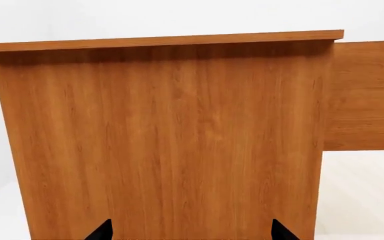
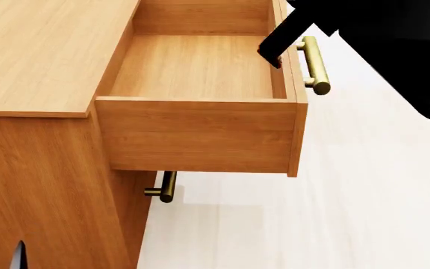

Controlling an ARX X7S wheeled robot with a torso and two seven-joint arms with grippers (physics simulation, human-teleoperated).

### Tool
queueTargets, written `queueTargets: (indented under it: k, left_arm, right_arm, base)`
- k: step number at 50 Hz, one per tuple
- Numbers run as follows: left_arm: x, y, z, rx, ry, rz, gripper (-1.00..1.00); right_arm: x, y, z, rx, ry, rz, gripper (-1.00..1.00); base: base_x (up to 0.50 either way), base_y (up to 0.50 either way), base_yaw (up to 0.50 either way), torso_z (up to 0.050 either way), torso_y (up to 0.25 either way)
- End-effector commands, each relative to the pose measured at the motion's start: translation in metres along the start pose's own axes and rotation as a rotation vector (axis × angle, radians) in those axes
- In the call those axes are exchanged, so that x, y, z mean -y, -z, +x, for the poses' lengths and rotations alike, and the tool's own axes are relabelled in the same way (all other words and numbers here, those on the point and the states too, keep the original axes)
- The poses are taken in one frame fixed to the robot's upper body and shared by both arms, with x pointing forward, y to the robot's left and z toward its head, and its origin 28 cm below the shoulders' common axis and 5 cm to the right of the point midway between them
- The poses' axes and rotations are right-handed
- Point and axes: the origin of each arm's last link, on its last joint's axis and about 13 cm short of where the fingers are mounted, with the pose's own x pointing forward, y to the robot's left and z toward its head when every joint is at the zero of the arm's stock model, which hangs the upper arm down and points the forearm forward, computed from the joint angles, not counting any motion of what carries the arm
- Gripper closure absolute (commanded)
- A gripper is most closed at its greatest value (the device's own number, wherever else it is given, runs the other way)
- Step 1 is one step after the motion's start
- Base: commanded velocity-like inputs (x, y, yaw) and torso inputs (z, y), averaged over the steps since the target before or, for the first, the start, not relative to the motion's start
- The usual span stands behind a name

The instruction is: Put the bowl on top of the cabinet.

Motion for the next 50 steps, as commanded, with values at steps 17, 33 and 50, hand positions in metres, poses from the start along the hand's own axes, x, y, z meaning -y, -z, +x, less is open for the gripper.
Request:
queueTargets:
  k: [17,33,50]
  left_arm:
    - [0.002,0.002,0.000,-0.007,0.005,0.002,-1.00]
    - [0.002,0.003,-0.001,-0.008,0.009,0.013,-1.00]
    - [0.005,0.006,-0.004,-0.015,0.016,0.032,-1.00]
  right_arm:
    - [-0.006,-0.039,0.007,0.106,-0.018,-0.030,1.00]
    - [-0.023,-0.070,0.019,0.179,-0.097,-0.063,1.00]
    - [-0.043,-0.093,0.020,0.280,-0.223,-0.092,1.00]
  base:
    - [0.00,0.00,0.00,0.000,0.000]
    - [0.00,0.00,0.00,0.000,0.001]
    - [0.00,0.00,0.00,0.000,0.001]
